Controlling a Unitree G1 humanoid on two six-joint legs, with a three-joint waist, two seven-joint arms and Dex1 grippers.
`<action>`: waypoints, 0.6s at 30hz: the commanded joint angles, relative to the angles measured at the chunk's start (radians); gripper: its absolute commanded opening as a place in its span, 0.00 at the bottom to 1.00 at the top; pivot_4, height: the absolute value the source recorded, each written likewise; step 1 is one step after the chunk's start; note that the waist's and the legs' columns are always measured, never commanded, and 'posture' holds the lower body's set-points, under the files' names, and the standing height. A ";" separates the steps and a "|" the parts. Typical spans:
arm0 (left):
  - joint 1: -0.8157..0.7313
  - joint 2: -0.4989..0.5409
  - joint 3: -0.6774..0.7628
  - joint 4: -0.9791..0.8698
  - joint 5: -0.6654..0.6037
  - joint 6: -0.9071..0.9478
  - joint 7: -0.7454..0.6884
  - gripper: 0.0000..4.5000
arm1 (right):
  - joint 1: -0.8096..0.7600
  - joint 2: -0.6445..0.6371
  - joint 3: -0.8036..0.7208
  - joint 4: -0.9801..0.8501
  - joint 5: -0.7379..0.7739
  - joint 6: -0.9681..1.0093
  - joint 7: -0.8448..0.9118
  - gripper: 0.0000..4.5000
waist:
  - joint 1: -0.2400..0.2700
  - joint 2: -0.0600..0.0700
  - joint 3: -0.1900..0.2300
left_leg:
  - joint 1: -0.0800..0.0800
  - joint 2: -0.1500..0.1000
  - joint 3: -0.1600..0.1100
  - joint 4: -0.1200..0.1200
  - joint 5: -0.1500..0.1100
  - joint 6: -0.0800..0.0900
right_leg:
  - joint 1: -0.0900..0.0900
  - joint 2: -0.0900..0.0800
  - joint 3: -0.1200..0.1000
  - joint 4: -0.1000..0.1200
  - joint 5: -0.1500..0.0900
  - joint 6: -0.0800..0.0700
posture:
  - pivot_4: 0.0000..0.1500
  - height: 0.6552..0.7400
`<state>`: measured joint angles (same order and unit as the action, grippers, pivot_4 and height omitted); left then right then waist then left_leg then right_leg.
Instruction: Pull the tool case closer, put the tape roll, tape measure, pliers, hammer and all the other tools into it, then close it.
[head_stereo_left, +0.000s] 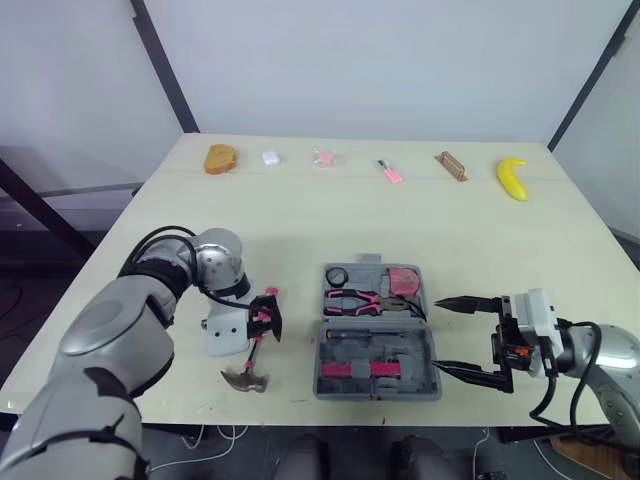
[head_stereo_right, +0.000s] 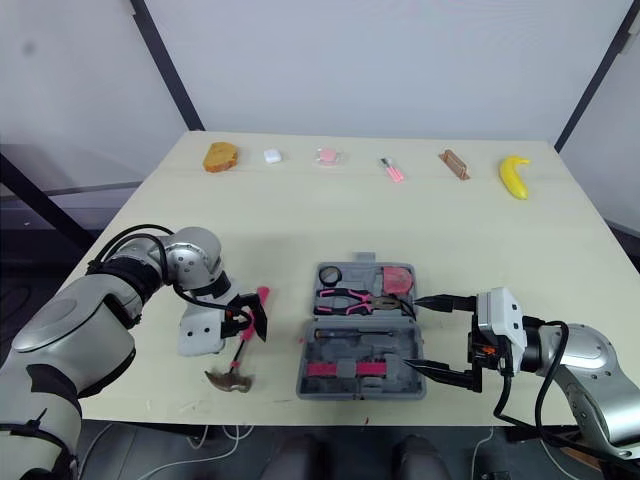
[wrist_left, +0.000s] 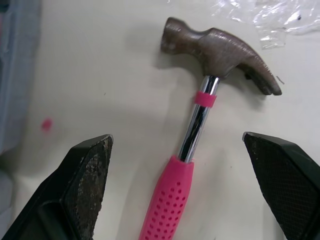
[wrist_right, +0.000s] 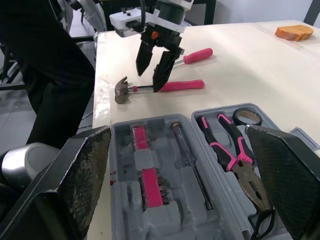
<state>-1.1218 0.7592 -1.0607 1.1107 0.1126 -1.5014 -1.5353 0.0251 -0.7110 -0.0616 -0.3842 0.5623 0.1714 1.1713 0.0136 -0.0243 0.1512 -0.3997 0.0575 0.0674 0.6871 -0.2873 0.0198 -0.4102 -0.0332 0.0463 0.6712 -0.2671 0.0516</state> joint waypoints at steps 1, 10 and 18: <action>0.010 -0.005 -0.010 0.006 0.028 -0.025 0.023 0.99 | 0.002 -0.006 -0.025 -0.033 0.009 -0.019 -0.001 1.00 | 0.000 0.000 0.000 | 0.000 0.000 0.000 0.000 0.000 0.000 | 0.000 0.000 0.000 0.000 0.000 0.000 | 1.00 1.00; 0.017 -0.025 -0.004 0.026 0.125 -0.048 0.105 0.99 | -0.012 -0.007 -0.015 -0.030 0.014 -0.015 0.009 1.00 | 0.000 0.000 0.000 | 0.000 0.000 0.000 0.000 0.000 0.000 | 0.000 0.000 0.000 0.000 0.000 0.000 | 1.00 1.00; 0.027 -0.021 -0.024 0.015 0.118 -0.028 0.112 0.47 | -0.024 -0.002 -0.007 -0.023 0.008 -0.016 0.015 1.00 | 0.000 0.000 0.000 | 0.000 0.000 0.000 0.000 0.000 0.000 | 0.000 0.000 0.000 0.000 0.000 0.000 | 1.00 1.00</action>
<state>-1.0996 0.7295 -1.0678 1.1292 0.2435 -1.5259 -1.4291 0.0094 -0.7109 -0.0564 -0.3841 0.5591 0.1692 1.1848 0.0138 -0.0245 0.1513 -0.3997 0.0575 0.0673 0.6872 -0.2873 0.0197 -0.4101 -0.0333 0.0462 0.6714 -0.2671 0.0516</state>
